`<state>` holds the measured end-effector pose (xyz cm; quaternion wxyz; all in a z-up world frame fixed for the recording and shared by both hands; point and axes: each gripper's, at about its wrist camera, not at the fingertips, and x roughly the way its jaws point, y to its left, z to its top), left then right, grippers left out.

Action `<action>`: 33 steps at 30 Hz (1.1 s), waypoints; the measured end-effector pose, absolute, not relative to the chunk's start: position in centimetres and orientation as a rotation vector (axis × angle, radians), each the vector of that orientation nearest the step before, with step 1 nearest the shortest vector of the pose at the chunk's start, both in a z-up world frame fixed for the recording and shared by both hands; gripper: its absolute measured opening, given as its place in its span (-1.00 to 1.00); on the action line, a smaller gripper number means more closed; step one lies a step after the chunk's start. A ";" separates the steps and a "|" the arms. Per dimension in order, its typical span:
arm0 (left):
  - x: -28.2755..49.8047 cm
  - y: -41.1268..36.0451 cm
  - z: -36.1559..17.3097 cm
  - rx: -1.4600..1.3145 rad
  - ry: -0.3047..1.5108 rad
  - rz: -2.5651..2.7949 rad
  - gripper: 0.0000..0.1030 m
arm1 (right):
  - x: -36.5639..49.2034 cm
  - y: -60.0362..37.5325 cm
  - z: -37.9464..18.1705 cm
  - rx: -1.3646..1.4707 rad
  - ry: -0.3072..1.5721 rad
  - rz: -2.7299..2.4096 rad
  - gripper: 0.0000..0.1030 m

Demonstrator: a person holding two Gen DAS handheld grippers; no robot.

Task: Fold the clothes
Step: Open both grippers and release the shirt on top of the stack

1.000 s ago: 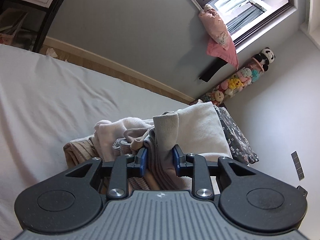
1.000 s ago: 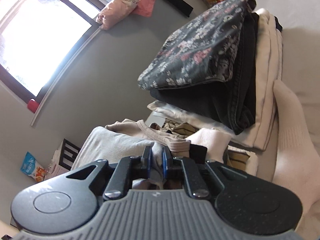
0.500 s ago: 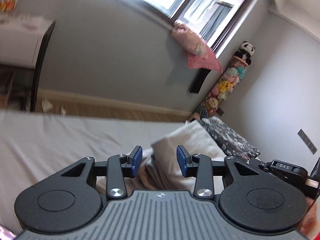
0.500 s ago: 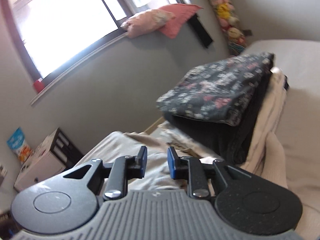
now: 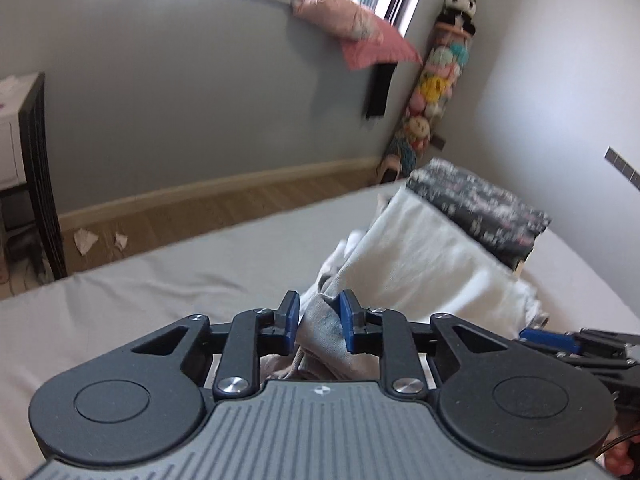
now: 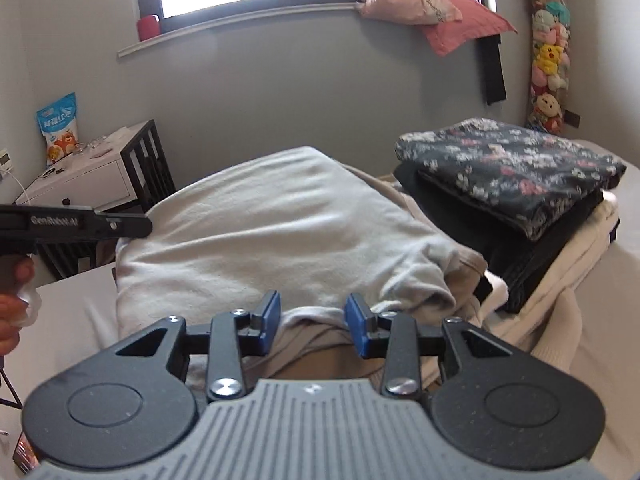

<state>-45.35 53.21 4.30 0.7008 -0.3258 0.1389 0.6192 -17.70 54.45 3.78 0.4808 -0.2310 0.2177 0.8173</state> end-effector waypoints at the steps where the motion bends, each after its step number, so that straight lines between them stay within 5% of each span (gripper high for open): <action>1: -45.4 53.3 3.9 -0.723 0.314 1.385 -0.37 | -17.6 54.6 3.4 -0.566 0.541 1.990 -0.23; 18: -45.0 50.1 8.1 -0.625 0.335 1.428 -0.31 | -17.4 51.1 8.5 -0.479 0.587 1.884 -0.15; 33: -39.4 40.1 16.8 -0.352 0.373 1.437 0.65 | -17.3 38.2 16.4 -0.321 0.451 1.807 0.16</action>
